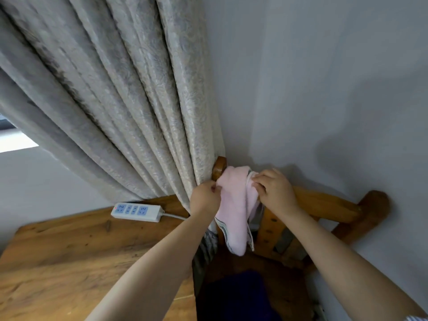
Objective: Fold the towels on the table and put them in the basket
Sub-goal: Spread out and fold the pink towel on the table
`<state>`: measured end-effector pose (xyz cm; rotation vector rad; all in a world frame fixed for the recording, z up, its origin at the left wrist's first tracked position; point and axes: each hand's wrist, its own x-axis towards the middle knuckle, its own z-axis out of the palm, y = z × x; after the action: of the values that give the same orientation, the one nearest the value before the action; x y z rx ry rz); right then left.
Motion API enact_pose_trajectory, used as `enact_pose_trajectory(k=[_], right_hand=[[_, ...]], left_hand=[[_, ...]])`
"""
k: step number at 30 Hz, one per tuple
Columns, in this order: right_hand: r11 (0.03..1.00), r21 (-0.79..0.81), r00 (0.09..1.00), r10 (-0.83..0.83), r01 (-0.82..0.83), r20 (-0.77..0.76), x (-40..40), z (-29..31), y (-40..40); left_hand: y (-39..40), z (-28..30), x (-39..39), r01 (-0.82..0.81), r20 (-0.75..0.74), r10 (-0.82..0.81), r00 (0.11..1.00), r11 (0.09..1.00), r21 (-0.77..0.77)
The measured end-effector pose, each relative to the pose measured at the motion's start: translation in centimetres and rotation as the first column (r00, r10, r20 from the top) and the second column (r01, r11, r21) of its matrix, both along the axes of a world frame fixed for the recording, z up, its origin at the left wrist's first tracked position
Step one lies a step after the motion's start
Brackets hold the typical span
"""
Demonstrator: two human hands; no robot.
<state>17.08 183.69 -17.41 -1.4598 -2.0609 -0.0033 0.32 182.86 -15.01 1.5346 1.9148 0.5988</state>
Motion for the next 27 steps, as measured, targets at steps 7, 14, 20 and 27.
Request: enact_pose_trajectory(k=[7, 14, 20, 27], right_hand=[[0.987, -0.007, 0.986, -0.159, 0.159, -0.059, 1.8, 0.7, -3.4], [0.977, 0.169, 0.985, -0.106, 0.129, -0.137, -2.0, 6.5, -7.8], [0.949, 0.29, 0.946, -0.022, 0.122, -0.324, -11.3, 12.4, -15.8], [0.963, 0.268, 0.934, 0.069, 0.03, -0.351, -23.6, 14.9, -23.6]], left_hand=[[-3.1, 2.5, -1.7, 0.042, 0.006, -0.042, 0.999, 0.997, 0.068], [-7.5, 5.6, -6.1, -0.022, 0.064, 0.009, 0.998, 0.978, 0.209], [-14.9, 10.5, -16.0, -0.164, 0.197, 0.083, 0.977, 0.881, 0.445], [-26.0, 12.6, -29.3, -0.259, 0.155, 0.209, 0.966, 0.83, 0.493]])
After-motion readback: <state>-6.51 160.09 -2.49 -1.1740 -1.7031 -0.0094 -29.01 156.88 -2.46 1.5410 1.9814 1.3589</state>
